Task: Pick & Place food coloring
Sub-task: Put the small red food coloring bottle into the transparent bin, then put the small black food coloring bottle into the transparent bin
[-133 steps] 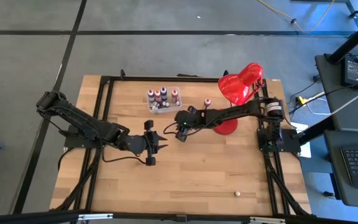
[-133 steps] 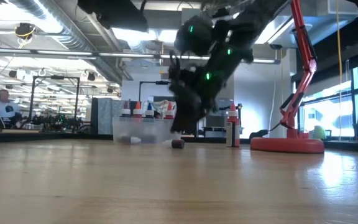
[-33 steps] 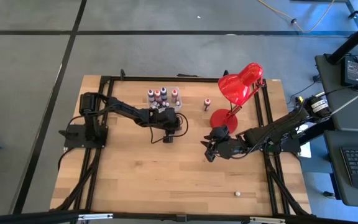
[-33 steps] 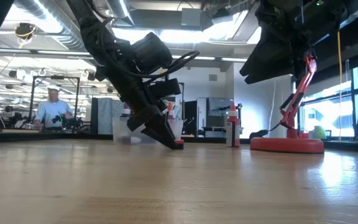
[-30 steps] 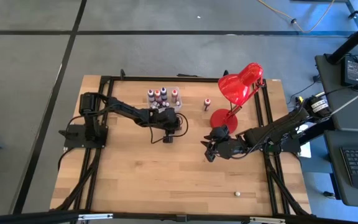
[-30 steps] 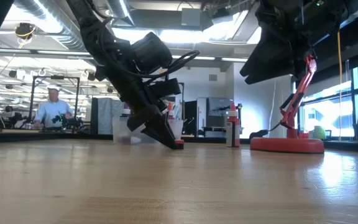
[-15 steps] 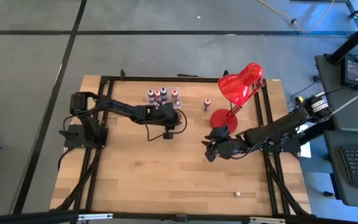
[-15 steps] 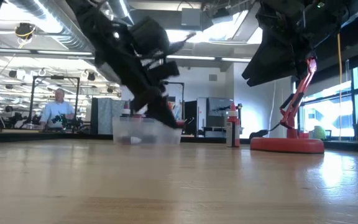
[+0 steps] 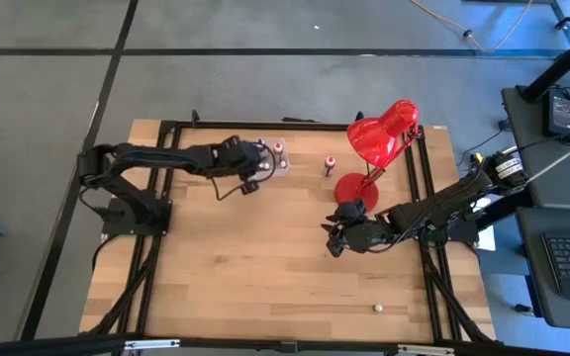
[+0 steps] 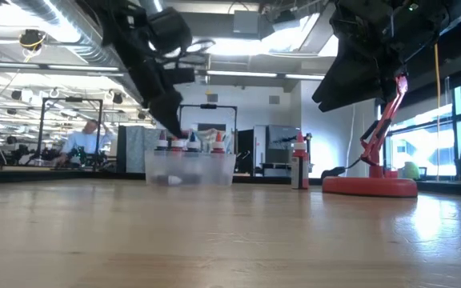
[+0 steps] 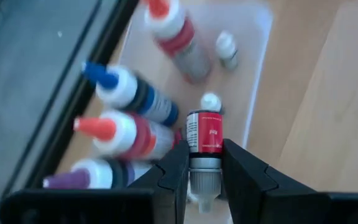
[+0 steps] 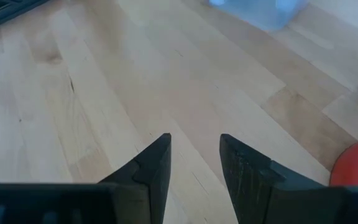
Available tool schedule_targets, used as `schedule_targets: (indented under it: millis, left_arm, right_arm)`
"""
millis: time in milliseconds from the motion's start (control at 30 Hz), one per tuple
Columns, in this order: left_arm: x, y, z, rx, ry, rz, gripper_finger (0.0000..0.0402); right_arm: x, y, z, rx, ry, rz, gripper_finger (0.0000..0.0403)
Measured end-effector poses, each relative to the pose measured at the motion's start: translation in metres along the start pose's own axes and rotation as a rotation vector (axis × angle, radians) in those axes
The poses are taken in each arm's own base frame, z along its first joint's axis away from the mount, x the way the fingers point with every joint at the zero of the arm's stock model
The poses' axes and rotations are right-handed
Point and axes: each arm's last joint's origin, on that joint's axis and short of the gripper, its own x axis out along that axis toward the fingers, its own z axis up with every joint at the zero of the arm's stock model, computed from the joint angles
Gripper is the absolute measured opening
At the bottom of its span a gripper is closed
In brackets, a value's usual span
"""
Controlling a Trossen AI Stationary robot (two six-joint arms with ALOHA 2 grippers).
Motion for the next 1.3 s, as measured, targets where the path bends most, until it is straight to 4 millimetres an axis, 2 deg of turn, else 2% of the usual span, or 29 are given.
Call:
schedule_targets:
  millis: [233, 400, 533, 900, 1200, 1300]
  left_arm:
    - [0.023, 0.007, -0.009, -0.021, 0.1, -0.004, 0.0082]
    - [0.041, 0.004, -0.016, -0.006, 0.167, 0.032, 0.0084]
    - [0.048, 0.002, -0.018, 0.002, 0.188, 0.045, 0.0085]
    - [0.048, 0.003, -0.017, 0.051, 0.172, 0.07, 0.0097]
    - [0.047, 0.006, -0.016, 0.069, 0.177, 0.186, 0.017]
    - [0.041, 0.006, -0.01, 0.058, 0.162, 0.19, 0.0185]
  right_arm:
    - [0.0, 0.0, 0.0, 0.003, -0.001, 0.001, 0.014]
    - [0.0, 0.001, 0.001, 0.01, -0.005, 0.006, 0.014]
    - [0.0, 0.001, 0.001, 0.011, -0.006, 0.007, 0.014]
    - [0.0, 0.003, 0.0, 0.018, 0.025, 0.05, 0.014]
    - [0.0, 0.003, 0.0, 0.02, 0.041, 0.062, 0.014]
    - [0.0, 0.003, 0.0, 0.019, 0.046, 0.067, 0.014]
